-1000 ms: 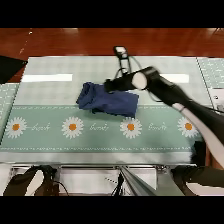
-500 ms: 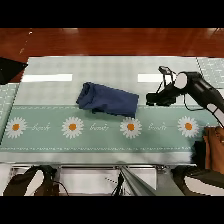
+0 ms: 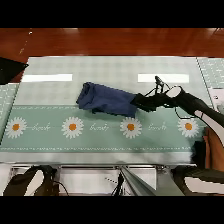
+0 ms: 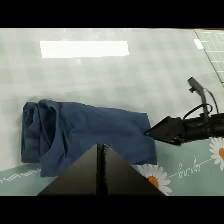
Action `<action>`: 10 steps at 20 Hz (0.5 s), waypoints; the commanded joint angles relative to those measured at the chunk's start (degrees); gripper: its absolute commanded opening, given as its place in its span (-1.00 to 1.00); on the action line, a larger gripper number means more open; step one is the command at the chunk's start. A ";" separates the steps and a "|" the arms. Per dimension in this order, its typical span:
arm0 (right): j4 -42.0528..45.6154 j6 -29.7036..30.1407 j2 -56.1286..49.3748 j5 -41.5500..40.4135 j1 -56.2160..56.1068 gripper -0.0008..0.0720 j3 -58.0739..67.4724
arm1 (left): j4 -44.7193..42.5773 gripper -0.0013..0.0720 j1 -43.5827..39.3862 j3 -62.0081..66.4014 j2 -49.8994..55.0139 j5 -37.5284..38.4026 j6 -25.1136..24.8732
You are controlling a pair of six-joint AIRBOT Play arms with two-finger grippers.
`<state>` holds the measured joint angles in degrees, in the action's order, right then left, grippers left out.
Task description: Fold the shirts.
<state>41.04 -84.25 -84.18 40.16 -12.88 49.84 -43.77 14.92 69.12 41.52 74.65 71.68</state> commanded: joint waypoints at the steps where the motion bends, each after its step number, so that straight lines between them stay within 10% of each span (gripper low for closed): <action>1: -10.12 6.62 -2.49 -2.73 -3.34 -0.33 -0.33 | -0.02 -0.91 0.07 -0.02 0.15 -0.04 0.24; 2: -10.10 7.10 -1.88 -2.14 -2.97 -0.89 -0.26 | -0.02 -0.91 0.07 -0.02 0.31 -0.04 0.24; 7: -10.01 12.96 13.94 2.34 7.23 -0.88 -0.15 | -0.07 -0.92 0.04 -1.77 3.32 -0.11 -0.02; 10: -5.49 6.47 27.30 7.06 19.04 -0.89 1.77 | -0.02 -0.91 -0.76 -6.99 5.86 -1.92 -0.02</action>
<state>32.40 -73.80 -67.40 43.00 -2.68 50.24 -43.81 14.68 65.63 45.41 74.17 71.81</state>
